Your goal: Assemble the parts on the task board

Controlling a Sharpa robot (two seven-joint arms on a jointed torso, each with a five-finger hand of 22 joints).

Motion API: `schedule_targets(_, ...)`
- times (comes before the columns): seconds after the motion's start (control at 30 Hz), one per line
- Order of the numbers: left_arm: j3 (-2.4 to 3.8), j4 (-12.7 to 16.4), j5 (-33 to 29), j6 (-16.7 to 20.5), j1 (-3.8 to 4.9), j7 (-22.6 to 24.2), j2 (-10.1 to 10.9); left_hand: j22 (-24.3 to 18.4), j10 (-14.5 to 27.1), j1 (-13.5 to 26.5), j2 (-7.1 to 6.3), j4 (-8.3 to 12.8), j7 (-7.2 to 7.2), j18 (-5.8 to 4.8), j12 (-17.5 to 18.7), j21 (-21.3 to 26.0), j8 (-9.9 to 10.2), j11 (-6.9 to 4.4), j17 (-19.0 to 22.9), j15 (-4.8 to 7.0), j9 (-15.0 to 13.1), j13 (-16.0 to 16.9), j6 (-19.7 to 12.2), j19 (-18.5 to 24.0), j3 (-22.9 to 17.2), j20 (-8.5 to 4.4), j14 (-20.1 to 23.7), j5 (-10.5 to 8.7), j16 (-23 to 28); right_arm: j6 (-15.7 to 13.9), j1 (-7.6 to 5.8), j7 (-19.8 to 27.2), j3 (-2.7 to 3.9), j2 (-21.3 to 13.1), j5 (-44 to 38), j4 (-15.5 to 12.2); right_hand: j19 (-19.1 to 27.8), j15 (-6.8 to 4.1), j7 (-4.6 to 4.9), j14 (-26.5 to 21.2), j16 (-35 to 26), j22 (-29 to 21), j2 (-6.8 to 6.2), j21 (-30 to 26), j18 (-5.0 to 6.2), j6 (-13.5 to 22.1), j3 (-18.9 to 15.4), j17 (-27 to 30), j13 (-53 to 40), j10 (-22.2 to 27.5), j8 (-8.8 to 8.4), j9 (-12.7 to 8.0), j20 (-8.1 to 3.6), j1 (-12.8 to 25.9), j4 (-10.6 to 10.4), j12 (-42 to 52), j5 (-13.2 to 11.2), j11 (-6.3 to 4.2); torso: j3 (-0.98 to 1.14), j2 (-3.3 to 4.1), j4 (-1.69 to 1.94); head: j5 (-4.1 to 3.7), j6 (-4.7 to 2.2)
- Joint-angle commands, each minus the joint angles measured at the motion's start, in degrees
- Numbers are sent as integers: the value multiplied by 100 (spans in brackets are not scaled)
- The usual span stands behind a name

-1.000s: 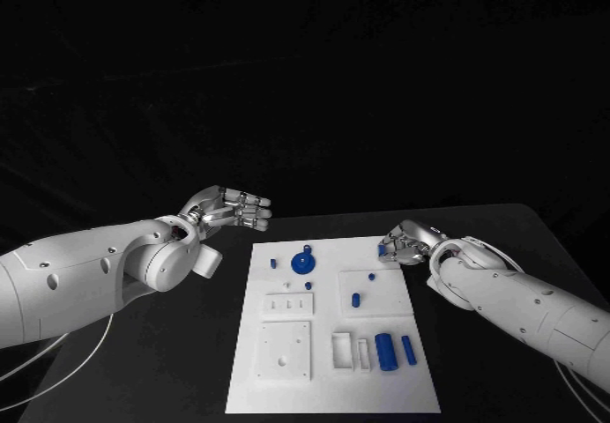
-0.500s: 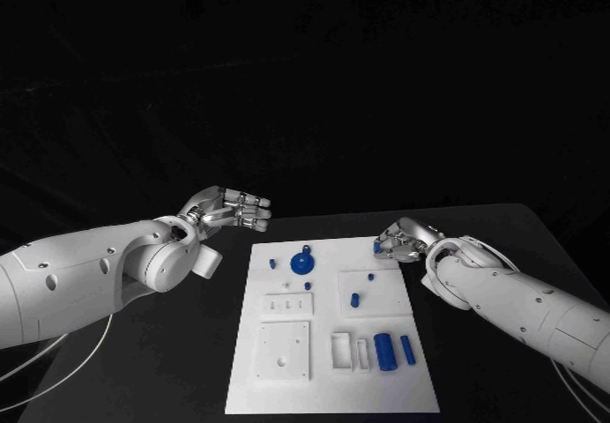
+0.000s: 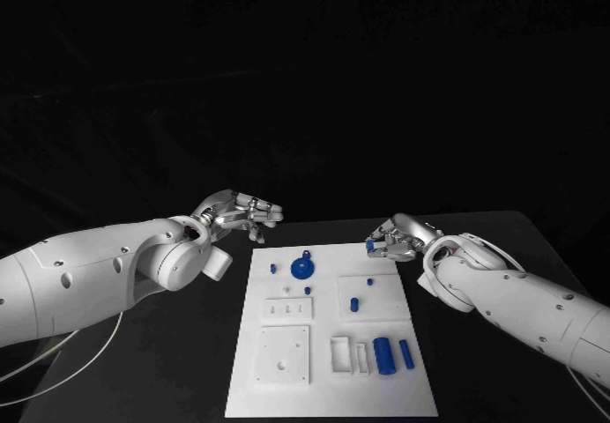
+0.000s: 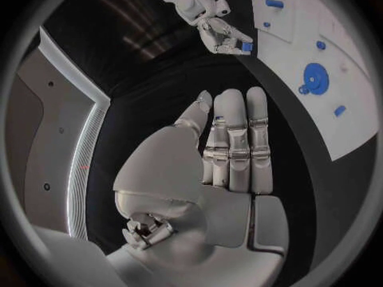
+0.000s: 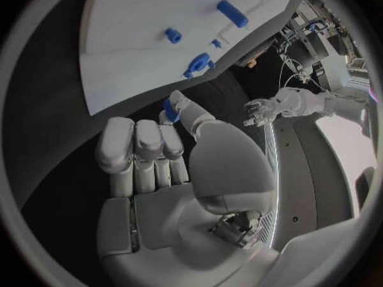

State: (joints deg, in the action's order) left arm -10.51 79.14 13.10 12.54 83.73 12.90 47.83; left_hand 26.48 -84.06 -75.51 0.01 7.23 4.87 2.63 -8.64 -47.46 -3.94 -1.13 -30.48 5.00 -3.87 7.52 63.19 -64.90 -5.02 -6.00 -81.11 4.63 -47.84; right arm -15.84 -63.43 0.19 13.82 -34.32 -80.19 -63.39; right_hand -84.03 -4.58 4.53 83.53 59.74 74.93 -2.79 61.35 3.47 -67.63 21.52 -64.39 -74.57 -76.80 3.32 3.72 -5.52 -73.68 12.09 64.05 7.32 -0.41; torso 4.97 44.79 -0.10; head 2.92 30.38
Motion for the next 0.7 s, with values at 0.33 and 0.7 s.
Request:
schedule_targets(0.33,-28,-133,577,-528,53,-1960,-545,1590,115,502,-287,-943,-196,229,-2209,-1762,-17,-199,-2523,126,-574,2295,356,113,336,-129,9,67,-2687,109,-13,-582,-10,98,-356,-643,-96,-27,15,-11,-20,794,-2,-5,12,16,73,12,2,7,26,7,-37,38,12,2,-19,-19,-57,-166,-67,141,105)
schedule_targets(0.7,-84,-214,765,-493,52,-2470,-842,2029,297,773,-391,-1090,-293,217,-2433,-1665,-47,-237,-2590,147,-2836,2666,122,56,270,-146,-10,1123,-2760,94,-13,-815,-60,197,-445,-935,-99,-31,12,-12,-27,794,-13,-9,15,12,99,17,1,4,25,7,-40,66,10,4,-38,-22,-70,-184,-103,145,155)
